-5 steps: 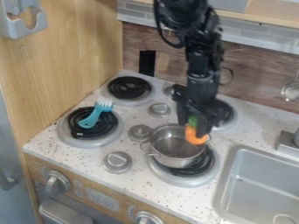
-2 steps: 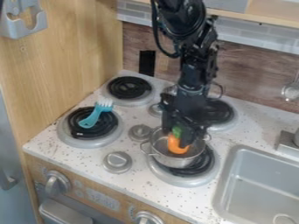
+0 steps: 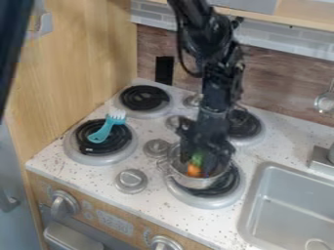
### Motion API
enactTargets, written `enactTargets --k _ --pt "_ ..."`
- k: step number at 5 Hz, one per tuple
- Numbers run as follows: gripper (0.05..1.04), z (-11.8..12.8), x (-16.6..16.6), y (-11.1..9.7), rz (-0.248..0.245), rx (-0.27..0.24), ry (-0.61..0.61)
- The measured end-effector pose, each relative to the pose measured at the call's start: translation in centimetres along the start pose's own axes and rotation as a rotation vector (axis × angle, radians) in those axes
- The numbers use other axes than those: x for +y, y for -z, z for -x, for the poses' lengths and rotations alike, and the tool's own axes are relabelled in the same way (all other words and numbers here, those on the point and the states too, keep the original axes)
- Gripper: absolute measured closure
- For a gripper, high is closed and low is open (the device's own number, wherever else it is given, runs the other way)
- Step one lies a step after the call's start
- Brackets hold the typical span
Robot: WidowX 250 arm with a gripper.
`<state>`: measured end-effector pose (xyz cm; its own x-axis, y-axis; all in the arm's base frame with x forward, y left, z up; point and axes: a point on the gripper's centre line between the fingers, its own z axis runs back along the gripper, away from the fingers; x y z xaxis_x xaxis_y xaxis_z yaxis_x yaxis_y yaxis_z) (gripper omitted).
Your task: Put the yellow object on the metallic pot
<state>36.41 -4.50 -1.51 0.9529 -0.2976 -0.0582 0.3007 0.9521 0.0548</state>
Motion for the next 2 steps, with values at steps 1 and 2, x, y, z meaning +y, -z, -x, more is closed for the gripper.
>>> enactTargets --k 1,2 --pt "0.119 0.38 -0.18 0.47 0.010 0.030 0.010" --pt "0.066 0.35 0.04 -0.40 -0.003 0.007 -0.024"
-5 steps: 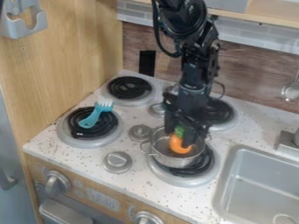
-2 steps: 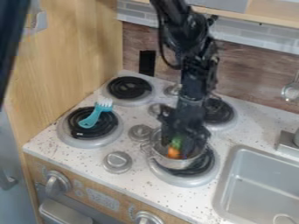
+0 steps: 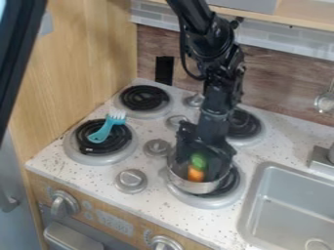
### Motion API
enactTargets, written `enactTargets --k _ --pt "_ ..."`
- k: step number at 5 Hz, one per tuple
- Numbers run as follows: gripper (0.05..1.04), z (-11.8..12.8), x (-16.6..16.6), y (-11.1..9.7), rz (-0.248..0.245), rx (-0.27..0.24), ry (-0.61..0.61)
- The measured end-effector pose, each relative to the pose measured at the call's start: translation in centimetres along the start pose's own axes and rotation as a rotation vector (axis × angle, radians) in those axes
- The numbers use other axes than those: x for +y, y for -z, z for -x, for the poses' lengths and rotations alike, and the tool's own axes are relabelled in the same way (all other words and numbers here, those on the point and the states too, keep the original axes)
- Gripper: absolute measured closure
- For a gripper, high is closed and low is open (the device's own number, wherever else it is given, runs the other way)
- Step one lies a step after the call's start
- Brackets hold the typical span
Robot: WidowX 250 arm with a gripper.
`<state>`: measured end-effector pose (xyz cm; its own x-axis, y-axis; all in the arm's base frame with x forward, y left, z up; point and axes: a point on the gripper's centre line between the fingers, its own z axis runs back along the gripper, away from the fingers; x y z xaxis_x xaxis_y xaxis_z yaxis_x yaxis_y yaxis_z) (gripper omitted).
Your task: Put the yellow object on the metallic pot
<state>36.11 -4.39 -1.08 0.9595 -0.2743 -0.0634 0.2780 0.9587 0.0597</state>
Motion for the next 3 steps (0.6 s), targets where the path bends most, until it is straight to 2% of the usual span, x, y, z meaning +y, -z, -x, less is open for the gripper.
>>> enactTargets --k 1,3 --pt "0.080 -0.1 0.3 -3.8 0.008 -0.090 -0.087" --pt "0.085 1.4 2.6 -5.6 0.045 -0.111 -0.251"
